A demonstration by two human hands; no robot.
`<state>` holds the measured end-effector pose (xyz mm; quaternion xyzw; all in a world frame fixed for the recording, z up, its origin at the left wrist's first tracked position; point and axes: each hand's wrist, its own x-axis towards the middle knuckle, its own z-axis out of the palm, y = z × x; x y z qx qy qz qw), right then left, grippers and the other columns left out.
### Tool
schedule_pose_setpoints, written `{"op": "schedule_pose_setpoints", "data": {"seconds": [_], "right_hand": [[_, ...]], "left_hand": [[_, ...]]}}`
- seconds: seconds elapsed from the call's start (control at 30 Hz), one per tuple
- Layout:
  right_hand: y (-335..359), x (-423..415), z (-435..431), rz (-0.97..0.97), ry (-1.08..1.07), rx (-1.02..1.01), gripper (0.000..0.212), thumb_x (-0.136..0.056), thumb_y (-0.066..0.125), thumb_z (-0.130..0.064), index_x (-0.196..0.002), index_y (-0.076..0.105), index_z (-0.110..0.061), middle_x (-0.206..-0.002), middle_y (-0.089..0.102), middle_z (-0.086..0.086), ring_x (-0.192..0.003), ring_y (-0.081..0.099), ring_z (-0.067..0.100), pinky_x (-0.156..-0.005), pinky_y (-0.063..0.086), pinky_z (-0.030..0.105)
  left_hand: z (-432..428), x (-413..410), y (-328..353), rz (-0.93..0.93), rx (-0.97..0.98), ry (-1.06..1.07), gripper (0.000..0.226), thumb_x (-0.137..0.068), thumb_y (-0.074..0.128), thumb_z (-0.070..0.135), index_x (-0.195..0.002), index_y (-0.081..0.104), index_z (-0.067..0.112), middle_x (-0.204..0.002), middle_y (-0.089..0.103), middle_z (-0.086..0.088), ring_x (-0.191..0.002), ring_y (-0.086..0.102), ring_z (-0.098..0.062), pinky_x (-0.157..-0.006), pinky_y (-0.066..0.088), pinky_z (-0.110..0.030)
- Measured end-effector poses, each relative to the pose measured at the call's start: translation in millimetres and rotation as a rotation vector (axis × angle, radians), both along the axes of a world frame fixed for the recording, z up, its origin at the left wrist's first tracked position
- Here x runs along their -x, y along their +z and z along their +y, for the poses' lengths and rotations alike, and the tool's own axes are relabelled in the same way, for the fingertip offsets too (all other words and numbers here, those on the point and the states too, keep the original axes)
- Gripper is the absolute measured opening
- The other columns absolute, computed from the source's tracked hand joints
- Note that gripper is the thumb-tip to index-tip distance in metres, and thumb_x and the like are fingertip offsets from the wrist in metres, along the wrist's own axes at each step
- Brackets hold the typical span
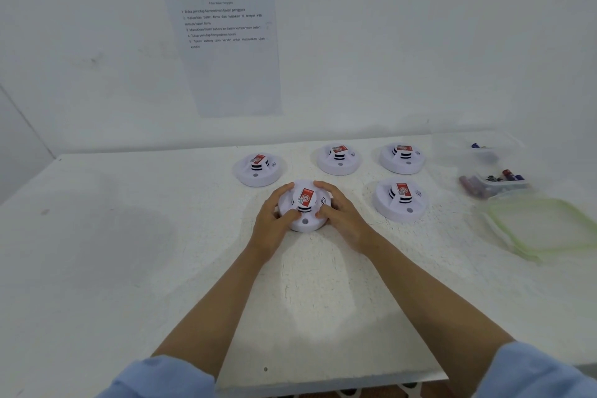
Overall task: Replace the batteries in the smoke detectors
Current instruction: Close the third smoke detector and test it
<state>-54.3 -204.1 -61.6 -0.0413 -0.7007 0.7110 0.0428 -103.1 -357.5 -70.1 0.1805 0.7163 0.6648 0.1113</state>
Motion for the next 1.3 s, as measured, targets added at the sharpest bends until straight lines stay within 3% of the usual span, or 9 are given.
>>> {"op": "schedule_pose_setpoints", "data": {"seconds": [0.3,0.47,0.63,0.77,1.3], "right_hand": [[-0.7,-0.1,-0.7,-0.003,-0.005,0.005,0.052,-0.085,0.048,0.005,-0.125,0.045,-0.028,-0.133,0.051,0.009,-0.119,0.051,0.025,-0.096,0.047,0.034],[-0.1,-0.5,-0.6,0.001,-0.002,0.027,0.052,-0.084,0.047,0.007,-0.124,0.045,-0.026,-0.131,0.052,0.010,-0.118,0.052,0.025,-0.096,0.047,0.035],[0.3,-0.9,-0.4,0.001,0.005,0.040,0.052,-0.084,0.047,0.007,-0.125,0.045,-0.025,-0.130,0.052,0.010,-0.116,0.053,0.024,-0.091,0.049,0.030],[-0.3,-0.5,0.2,0.002,0.008,0.030,0.052,-0.084,0.048,0.007,-0.125,0.046,-0.026,-0.131,0.052,0.010,-0.118,0.052,0.025,-0.094,0.048,0.033],[0.3,-0.7,-0.4,-0.011,-0.001,0.041,0.053,-0.083,0.049,0.006,-0.124,0.047,-0.027,-0.129,0.054,0.010,-0.116,0.054,0.025,-0.094,0.048,0.033]], "left_hand": [[0.1,-0.7,0.3,-0.001,-0.014,-0.004,0.054,-0.074,0.061,0.027,-0.126,0.047,0.031,-0.129,0.056,-0.001,-0.115,0.056,-0.021,-0.095,0.050,-0.045],[1.1,2.3,-2.7,0.005,-0.022,0.002,0.047,-0.087,0.059,0.007,-0.128,0.047,0.027,-0.127,0.057,-0.002,-0.114,0.057,-0.022,-0.095,0.050,-0.046],[1.1,1.3,-1.6,0.012,-0.029,0.005,0.048,-0.082,0.064,0.016,-0.126,0.049,0.027,-0.124,0.058,0.002,-0.112,0.058,-0.020,-0.092,0.052,-0.040],[1.8,1.7,-1.9,0.015,-0.025,0.010,0.045,-0.088,0.058,0.006,-0.126,0.048,0.027,-0.122,0.057,0.003,-0.110,0.057,-0.018,-0.094,0.051,-0.041],[1.7,2.5,-3.1,0.018,-0.037,0.006,0.044,-0.088,0.057,0.006,-0.126,0.047,0.026,-0.122,0.057,0.001,-0.111,0.057,-0.019,-0.090,0.053,-0.037]]}}
